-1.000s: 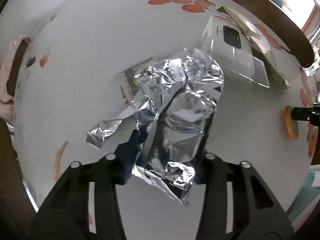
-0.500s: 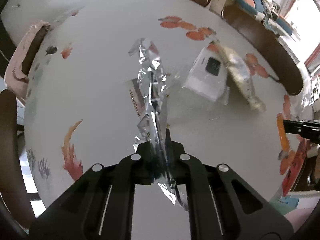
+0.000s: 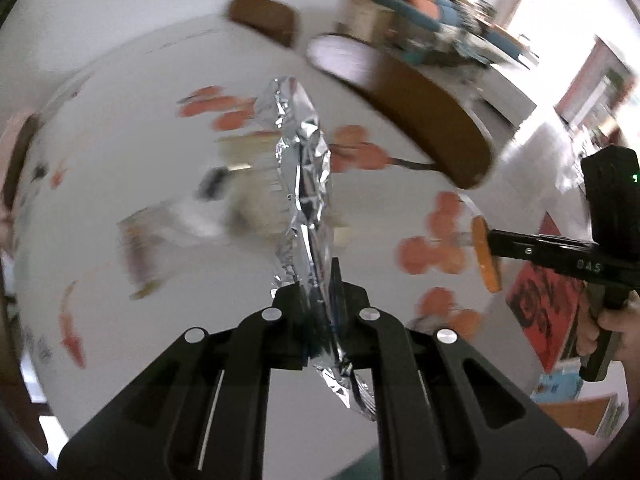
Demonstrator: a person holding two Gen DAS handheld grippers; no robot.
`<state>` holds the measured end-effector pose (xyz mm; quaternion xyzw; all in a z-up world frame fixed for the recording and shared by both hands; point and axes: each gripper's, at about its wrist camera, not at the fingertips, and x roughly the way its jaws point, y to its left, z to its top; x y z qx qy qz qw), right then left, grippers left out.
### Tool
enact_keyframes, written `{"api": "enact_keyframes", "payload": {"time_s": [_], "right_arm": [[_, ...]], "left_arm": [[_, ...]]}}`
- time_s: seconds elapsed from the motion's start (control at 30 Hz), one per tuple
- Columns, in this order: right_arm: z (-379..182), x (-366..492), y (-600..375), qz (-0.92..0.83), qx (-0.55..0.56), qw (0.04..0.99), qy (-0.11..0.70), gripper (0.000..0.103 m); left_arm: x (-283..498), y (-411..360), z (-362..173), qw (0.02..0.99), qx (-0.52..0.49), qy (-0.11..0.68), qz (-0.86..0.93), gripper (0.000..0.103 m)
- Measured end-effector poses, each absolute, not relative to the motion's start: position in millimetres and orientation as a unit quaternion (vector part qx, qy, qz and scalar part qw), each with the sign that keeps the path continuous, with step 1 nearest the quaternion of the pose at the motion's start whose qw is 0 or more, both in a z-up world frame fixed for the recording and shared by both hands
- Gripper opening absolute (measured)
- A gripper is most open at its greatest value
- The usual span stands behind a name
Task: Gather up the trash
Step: 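Carry foil and tape roll over the bin and open both tools to drop them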
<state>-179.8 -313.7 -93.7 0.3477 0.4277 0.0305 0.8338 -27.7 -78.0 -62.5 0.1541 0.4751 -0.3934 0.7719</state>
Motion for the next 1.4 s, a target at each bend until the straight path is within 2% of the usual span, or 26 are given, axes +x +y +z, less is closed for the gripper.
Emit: {"api": "enact_keyframes", "payload": {"time_s": [0.33, 0.63, 0.7, 0.9, 1.1, 1.3, 1.4], "right_arm": [[-124, -361, -430, -0.094, 0.42, 0.808, 0.403, 0.004], [-212, -494, -516, -0.185, 0.506, 0.74, 0.402, 0.004], [-248, -515, -531, -0.199, 0.523, 0.719, 0.412, 0.004], [-364, -546, -549, -0.225, 0.573, 0.66, 0.43, 0.004], [-499, -549, -543, -0.244, 0.618, 0.599, 0.448, 0.004], [-598, -538, -536, -0.248, 0.636, 0.562, 0.468, 0.005], [-632, -533, -536, -0.247, 0.642, 0.546, 0.478, 0.009]], "left_arm": [[-173, -262, -98, 0.686, 0.239, 0.471, -0.5, 0.005], [-291, -381, -178, 0.589, 0.298, 0.511, -0.551, 0.005], [-308, -400, -210, 0.575, 0.315, 0.525, -0.543, 0.005], [-332, -436, -358, 0.516, 0.335, 0.611, -0.499, 0.005], [-341, -443, -497, 0.459, 0.388, 0.642, -0.475, 0.006], [-339, -439, -583, 0.431, 0.415, 0.66, -0.455, 0.009], [-342, -438, -614, 0.421, 0.43, 0.662, -0.447, 0.032]]}}
